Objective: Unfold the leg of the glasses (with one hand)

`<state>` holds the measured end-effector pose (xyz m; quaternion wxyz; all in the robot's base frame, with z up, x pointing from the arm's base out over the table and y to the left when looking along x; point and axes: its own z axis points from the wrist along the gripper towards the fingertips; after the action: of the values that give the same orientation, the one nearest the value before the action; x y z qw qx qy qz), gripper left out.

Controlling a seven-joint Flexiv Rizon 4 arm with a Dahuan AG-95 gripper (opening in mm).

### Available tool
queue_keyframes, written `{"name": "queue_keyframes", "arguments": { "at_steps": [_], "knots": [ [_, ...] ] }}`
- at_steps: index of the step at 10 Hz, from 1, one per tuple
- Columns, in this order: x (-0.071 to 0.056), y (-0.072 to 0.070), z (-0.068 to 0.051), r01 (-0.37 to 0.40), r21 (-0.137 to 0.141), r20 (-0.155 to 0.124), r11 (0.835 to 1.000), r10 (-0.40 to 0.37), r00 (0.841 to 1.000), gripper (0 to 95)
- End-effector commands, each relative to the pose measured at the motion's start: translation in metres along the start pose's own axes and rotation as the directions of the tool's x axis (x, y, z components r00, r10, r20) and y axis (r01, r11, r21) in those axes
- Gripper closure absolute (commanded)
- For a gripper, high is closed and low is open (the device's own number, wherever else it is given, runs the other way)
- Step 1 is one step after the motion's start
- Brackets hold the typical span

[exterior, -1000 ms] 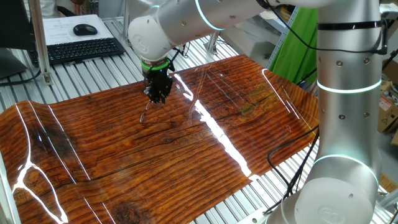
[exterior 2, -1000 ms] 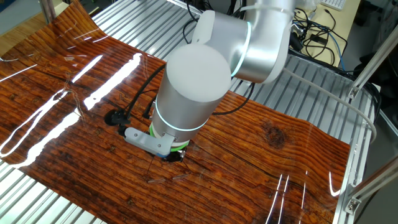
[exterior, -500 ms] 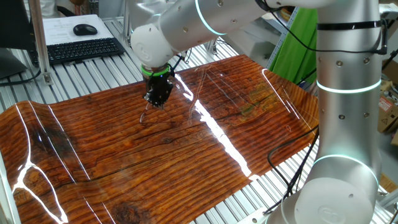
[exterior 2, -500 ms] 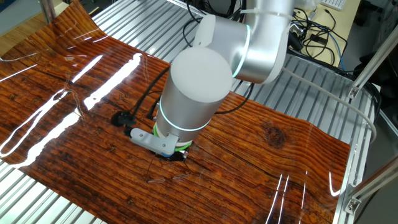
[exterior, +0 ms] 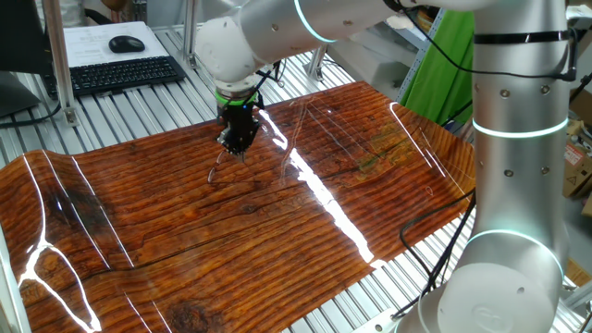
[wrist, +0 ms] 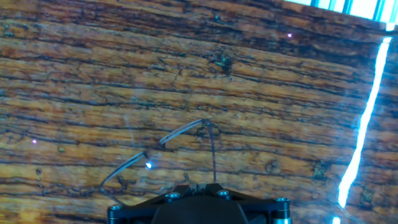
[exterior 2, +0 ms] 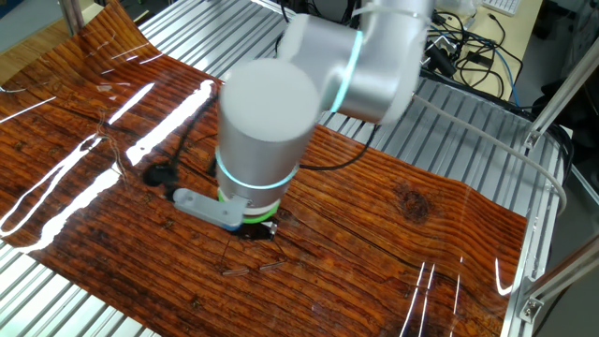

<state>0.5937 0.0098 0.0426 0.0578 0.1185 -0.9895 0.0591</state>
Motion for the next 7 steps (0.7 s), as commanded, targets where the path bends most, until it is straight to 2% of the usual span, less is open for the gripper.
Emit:
{"name": "queue_keyframes", "arguments": {
  "at_steps": [1,5,7],
  "knots": [
    [0.003,0.000,0.005,-0.003,0.011,0.004,1.000,0.003,1.000,95.0],
    [0.012,-0.006,0.018,-0.001,-0.007,0.019,1.000,0.001,1.000,95.0],
    [0.015,-0.005,0.020,0.000,-0.009,0.023,1.000,0.000,1.000,95.0]
  ]
}}
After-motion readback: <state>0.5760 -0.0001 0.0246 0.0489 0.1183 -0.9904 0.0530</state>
